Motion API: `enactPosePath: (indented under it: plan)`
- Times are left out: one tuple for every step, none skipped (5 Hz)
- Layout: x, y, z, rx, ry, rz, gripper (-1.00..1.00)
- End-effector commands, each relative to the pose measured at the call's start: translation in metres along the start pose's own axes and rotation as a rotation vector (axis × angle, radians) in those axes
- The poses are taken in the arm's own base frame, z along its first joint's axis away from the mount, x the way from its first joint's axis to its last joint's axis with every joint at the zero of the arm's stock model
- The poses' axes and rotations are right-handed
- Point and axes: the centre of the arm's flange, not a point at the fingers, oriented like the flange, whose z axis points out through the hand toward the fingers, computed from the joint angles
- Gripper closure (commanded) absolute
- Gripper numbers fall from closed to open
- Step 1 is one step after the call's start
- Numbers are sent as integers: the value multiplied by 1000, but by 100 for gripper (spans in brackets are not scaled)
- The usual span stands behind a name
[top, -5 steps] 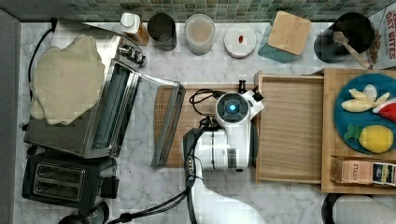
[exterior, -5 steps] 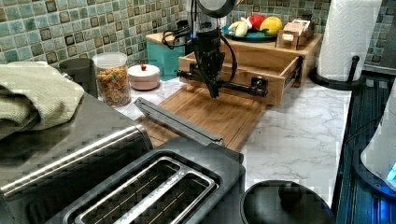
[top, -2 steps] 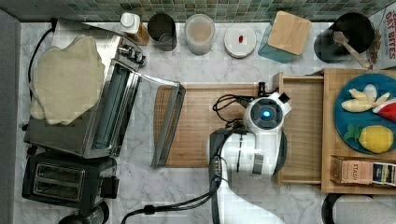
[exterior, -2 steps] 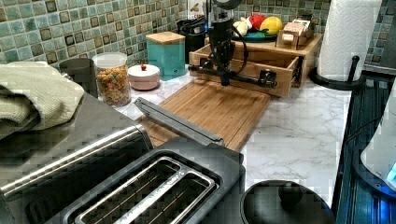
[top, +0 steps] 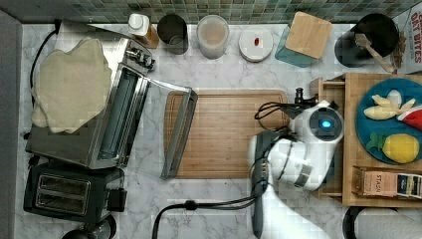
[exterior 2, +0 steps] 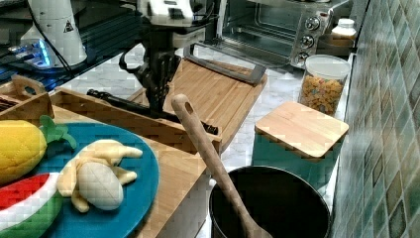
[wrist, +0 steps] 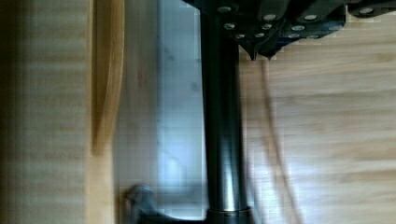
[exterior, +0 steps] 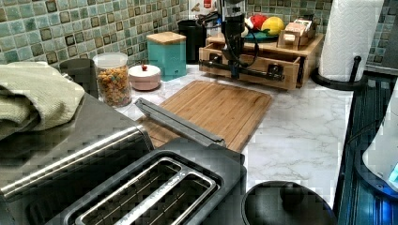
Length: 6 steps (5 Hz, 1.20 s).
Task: Close the drawer.
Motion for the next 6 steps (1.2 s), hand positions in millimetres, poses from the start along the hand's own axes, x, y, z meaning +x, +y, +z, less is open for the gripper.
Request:
enactPosePath:
  plan:
    - [-42,211,-71,-187,70,334,100]
    - [-47,204,-69,-247,104,387,100]
    - [-47,203,-69,-247,104,387,100]
    - [-47,203,-69,-247,104,387,100]
    - [-47,204,-69,-247,104,387,100]
    - [-47,203,-69,-247,104,387,100]
